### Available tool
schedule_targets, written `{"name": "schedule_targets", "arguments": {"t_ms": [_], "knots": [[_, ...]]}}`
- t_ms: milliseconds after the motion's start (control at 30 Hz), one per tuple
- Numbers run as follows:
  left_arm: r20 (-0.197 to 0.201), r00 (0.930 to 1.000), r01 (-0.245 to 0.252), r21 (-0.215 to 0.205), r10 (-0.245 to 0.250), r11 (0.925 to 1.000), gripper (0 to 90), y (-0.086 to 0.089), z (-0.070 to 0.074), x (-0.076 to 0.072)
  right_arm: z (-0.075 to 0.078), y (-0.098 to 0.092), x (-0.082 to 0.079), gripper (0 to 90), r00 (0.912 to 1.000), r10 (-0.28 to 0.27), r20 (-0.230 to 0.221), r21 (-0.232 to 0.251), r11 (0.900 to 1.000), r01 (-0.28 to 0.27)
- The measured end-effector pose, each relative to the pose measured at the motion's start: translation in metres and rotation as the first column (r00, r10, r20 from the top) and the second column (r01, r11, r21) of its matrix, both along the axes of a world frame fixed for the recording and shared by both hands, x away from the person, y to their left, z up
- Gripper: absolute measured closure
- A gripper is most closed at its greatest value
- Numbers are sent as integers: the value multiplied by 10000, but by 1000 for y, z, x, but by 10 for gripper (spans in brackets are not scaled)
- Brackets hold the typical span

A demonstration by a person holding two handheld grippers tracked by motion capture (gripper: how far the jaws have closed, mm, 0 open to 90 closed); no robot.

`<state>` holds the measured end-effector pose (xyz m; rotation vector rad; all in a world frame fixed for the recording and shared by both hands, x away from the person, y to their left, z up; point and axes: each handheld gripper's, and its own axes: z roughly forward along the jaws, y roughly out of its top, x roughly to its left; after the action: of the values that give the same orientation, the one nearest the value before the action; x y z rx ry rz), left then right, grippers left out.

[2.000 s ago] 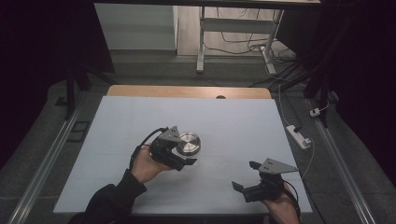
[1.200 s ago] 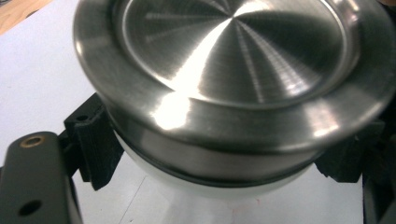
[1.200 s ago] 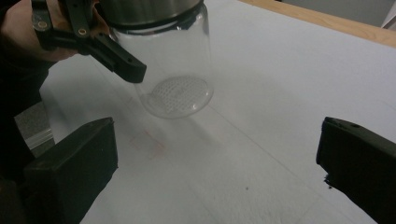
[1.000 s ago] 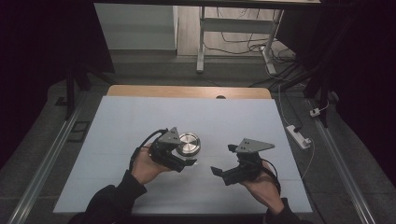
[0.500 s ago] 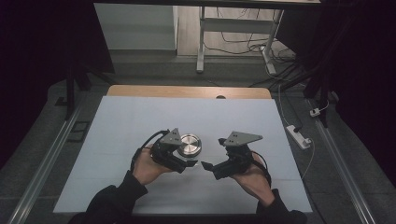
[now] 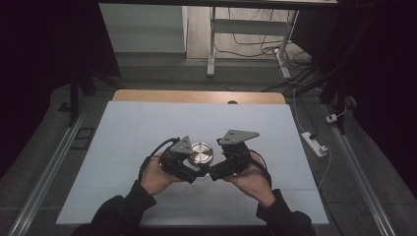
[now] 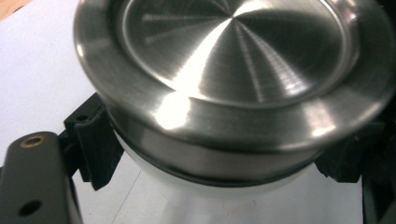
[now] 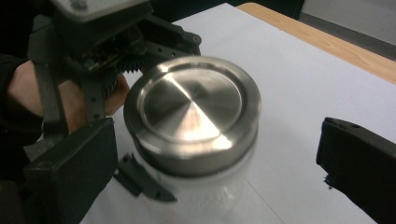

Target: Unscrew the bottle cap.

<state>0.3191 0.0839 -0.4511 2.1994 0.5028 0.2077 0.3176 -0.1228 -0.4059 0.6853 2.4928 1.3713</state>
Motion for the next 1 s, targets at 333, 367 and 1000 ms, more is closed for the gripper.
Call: {"name": "schedule_targets", "arguments": {"t_ms": [333,367,1000], "knots": [[-138,9999,-48,124,49,9999,159,-1,-2,2,-2,16,3,50,9999,11,134,-325,9995,-7],[-147,9999,-46,122,48,9999,159,-1,-3,2,-4,19,3,75,9999,121,116,-394,9992,-116],[-464,9878,1473,-287,-1485,9887,159,4,1,2,-5,10,13,181,9688,2477,-104,272,9685,-2474]]}}
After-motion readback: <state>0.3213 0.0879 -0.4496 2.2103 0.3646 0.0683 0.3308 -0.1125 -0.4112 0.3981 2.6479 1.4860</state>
